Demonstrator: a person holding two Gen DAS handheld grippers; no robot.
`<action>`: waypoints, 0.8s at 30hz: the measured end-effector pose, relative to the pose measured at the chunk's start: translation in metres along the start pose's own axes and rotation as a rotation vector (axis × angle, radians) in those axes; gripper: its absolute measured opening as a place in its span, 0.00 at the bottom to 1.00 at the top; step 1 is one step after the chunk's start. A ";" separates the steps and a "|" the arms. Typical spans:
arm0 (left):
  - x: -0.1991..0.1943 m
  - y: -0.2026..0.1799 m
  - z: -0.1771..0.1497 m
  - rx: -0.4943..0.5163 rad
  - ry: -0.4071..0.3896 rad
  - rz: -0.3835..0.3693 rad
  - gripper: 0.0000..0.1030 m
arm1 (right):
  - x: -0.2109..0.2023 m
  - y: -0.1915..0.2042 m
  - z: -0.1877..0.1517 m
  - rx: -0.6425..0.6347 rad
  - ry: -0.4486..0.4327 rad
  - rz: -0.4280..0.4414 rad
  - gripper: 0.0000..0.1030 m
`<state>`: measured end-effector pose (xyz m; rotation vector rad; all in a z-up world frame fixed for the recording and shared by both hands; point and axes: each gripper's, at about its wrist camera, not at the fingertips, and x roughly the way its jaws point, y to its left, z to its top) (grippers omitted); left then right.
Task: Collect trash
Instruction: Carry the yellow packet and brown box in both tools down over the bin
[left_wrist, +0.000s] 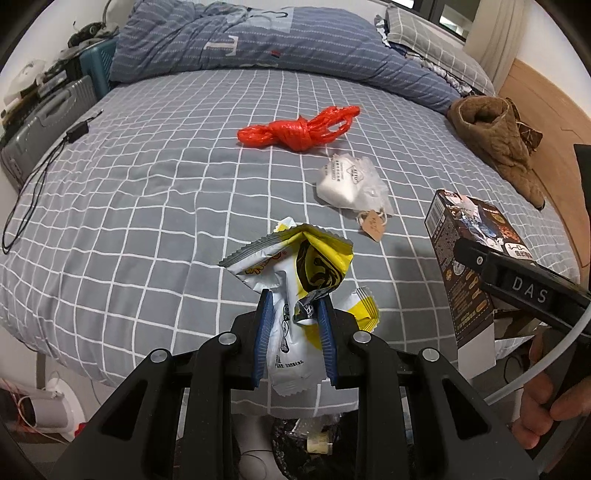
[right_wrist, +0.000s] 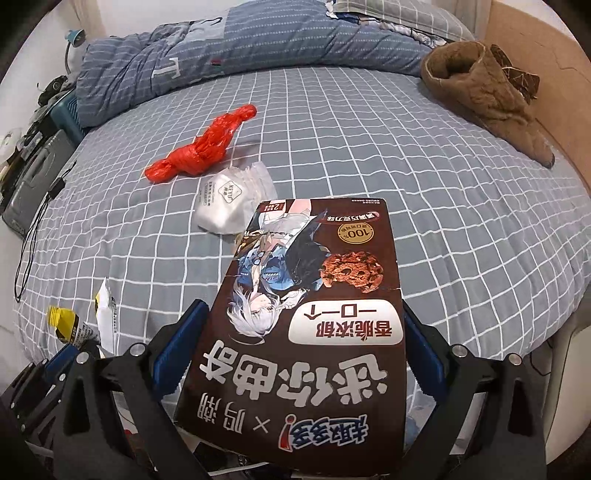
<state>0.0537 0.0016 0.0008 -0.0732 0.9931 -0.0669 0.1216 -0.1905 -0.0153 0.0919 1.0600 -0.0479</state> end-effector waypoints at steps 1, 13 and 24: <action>-0.002 -0.002 -0.001 0.004 -0.001 0.002 0.23 | -0.001 -0.001 -0.002 -0.004 0.003 -0.005 0.91; -0.025 -0.020 -0.022 0.026 -0.015 -0.009 0.23 | -0.027 -0.011 -0.037 -0.029 0.007 0.014 0.91; -0.045 -0.036 -0.052 0.039 -0.018 -0.022 0.23 | -0.059 -0.024 -0.072 -0.034 -0.019 0.025 0.91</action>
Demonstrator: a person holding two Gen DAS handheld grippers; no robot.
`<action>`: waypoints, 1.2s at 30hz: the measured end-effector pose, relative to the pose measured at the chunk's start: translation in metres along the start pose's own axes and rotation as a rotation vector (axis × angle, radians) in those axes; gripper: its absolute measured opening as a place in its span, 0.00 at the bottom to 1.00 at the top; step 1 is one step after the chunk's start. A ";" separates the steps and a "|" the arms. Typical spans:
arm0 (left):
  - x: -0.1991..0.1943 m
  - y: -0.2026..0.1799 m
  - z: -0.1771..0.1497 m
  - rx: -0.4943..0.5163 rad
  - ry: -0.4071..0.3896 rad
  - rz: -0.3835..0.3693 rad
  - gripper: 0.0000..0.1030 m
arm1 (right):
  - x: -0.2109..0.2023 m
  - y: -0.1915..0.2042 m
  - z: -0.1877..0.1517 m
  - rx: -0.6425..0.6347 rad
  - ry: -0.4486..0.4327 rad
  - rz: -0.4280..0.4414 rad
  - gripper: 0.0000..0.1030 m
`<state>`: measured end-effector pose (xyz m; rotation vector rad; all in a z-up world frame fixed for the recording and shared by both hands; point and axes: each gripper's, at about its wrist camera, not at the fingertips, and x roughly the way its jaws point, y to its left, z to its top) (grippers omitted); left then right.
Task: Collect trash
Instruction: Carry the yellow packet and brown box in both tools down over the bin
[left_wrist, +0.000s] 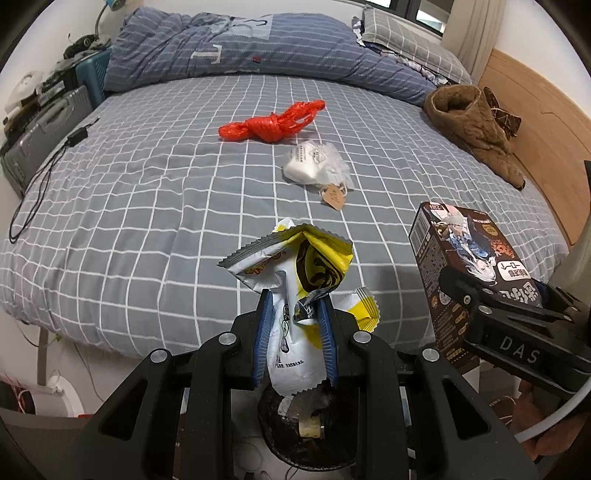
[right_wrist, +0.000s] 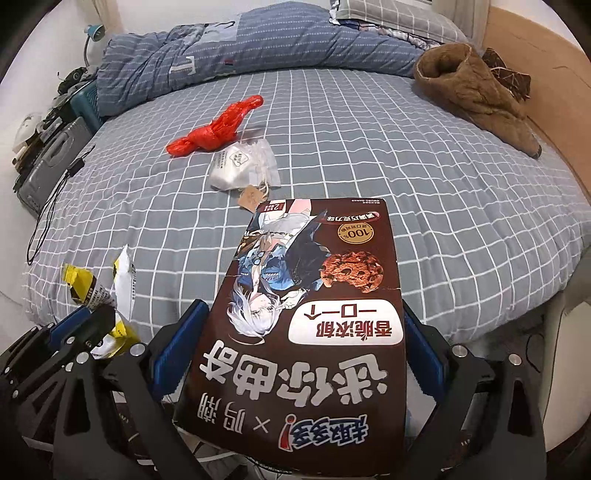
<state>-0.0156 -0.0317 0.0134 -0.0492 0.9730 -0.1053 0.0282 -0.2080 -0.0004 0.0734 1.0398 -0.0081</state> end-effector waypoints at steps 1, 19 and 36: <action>-0.002 -0.002 -0.004 0.002 0.000 -0.001 0.23 | -0.002 -0.001 -0.002 -0.001 -0.002 0.001 0.91; 0.009 -0.028 -0.073 0.045 0.059 -0.011 0.23 | -0.020 -0.030 -0.064 -0.009 -0.024 0.046 0.91; 0.027 -0.034 -0.130 0.041 0.110 -0.040 0.23 | -0.008 -0.040 -0.120 -0.012 -0.003 0.038 0.91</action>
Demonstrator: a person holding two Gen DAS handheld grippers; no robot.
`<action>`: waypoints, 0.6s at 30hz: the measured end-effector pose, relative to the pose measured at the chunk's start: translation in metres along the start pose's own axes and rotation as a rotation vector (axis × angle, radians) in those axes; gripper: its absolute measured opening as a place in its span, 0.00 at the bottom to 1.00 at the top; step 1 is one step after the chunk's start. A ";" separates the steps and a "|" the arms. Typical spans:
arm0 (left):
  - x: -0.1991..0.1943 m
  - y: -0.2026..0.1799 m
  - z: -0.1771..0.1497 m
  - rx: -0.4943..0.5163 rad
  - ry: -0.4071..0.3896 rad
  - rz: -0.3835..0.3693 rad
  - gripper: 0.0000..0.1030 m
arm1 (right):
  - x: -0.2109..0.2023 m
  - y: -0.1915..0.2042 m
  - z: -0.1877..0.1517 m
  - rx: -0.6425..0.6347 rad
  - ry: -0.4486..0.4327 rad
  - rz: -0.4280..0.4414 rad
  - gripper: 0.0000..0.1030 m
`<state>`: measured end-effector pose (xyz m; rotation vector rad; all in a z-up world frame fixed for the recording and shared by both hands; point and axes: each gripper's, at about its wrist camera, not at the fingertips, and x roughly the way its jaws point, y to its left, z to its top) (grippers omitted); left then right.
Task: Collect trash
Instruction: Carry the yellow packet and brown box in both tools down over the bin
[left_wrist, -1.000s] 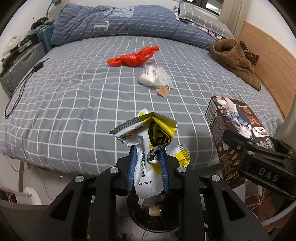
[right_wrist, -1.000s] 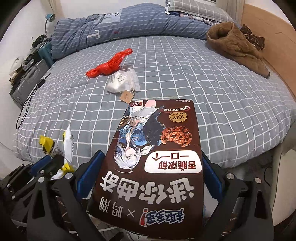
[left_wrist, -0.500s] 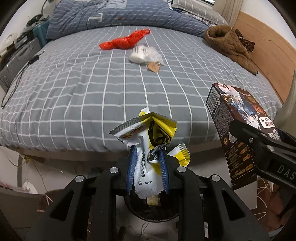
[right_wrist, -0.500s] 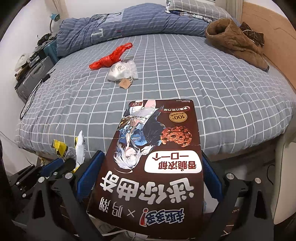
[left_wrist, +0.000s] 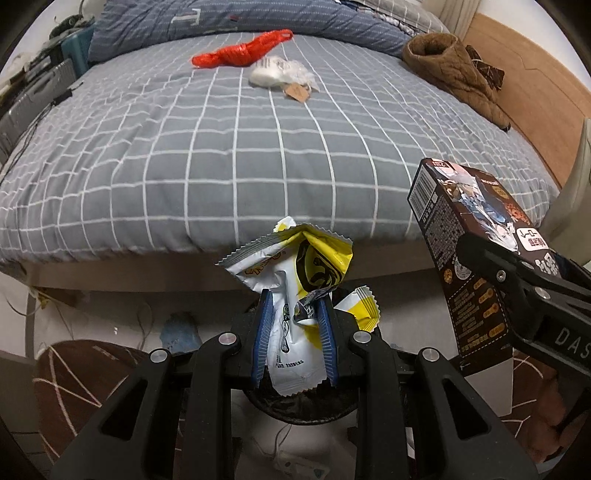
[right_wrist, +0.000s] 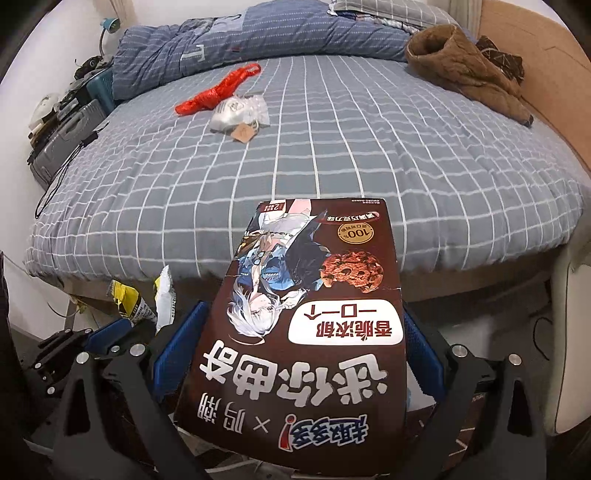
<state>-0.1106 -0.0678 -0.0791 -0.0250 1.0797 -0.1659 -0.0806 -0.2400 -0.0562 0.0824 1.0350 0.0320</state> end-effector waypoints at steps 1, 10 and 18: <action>0.002 0.000 -0.003 0.002 0.004 -0.001 0.23 | 0.001 -0.001 -0.003 0.002 0.002 0.000 0.91; 0.027 0.007 -0.025 -0.012 0.043 -0.007 0.23 | 0.019 0.000 -0.032 0.001 0.043 -0.003 0.91; 0.054 0.019 -0.037 -0.020 0.085 0.015 0.23 | 0.047 0.011 -0.051 -0.037 0.106 0.001 0.91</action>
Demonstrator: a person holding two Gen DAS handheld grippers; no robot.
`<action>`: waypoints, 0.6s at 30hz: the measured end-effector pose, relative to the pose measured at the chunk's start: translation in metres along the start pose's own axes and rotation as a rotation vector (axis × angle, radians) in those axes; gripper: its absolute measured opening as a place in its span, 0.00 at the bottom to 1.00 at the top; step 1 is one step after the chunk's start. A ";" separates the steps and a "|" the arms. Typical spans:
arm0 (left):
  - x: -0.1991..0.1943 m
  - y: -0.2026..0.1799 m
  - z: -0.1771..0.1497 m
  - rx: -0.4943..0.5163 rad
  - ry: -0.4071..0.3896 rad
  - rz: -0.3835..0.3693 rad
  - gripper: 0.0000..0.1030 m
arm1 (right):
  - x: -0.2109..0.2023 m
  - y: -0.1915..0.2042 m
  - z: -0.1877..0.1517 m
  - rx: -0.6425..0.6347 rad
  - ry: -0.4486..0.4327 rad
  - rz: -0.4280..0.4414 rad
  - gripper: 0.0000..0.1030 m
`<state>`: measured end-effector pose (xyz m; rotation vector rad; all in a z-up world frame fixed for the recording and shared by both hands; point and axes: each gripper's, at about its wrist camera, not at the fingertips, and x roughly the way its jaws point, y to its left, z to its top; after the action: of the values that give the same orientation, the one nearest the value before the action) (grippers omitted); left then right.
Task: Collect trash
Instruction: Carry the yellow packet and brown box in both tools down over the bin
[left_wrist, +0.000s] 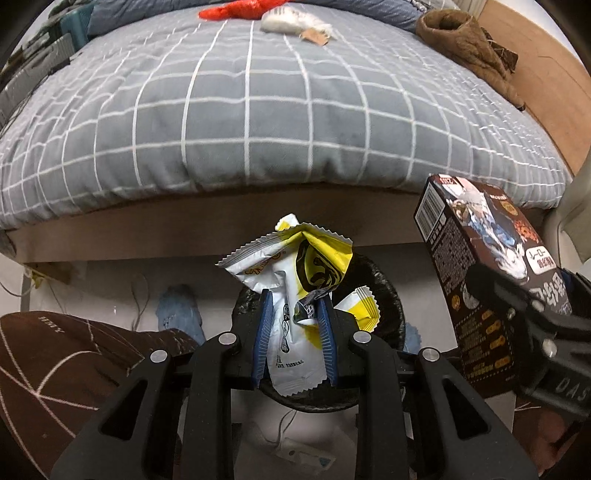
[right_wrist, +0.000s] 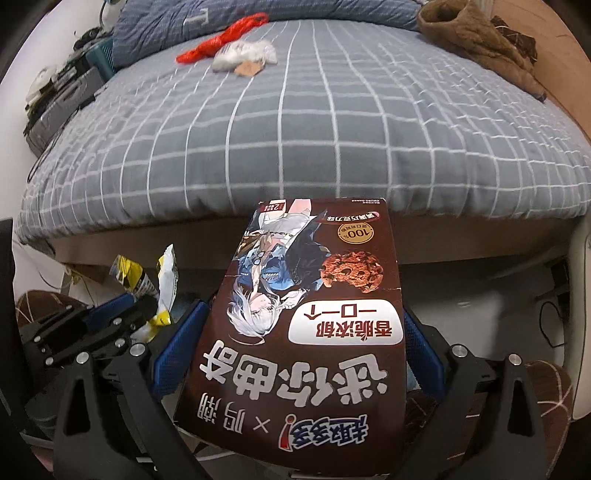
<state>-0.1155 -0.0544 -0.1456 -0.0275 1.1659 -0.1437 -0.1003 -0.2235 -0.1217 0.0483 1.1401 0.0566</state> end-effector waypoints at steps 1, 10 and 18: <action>0.003 0.001 -0.002 0.000 0.002 0.004 0.23 | 0.003 0.002 -0.002 -0.009 0.004 0.000 0.91; 0.037 0.011 -0.001 -0.004 0.056 0.023 0.23 | 0.046 0.012 -0.012 -0.035 0.072 -0.004 0.91; 0.075 0.022 0.010 -0.029 0.113 0.045 0.23 | 0.095 0.015 -0.015 -0.023 0.161 0.011 0.91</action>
<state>-0.0751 -0.0432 -0.2125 -0.0191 1.2807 -0.0893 -0.0747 -0.2021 -0.2127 0.0302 1.2999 0.0841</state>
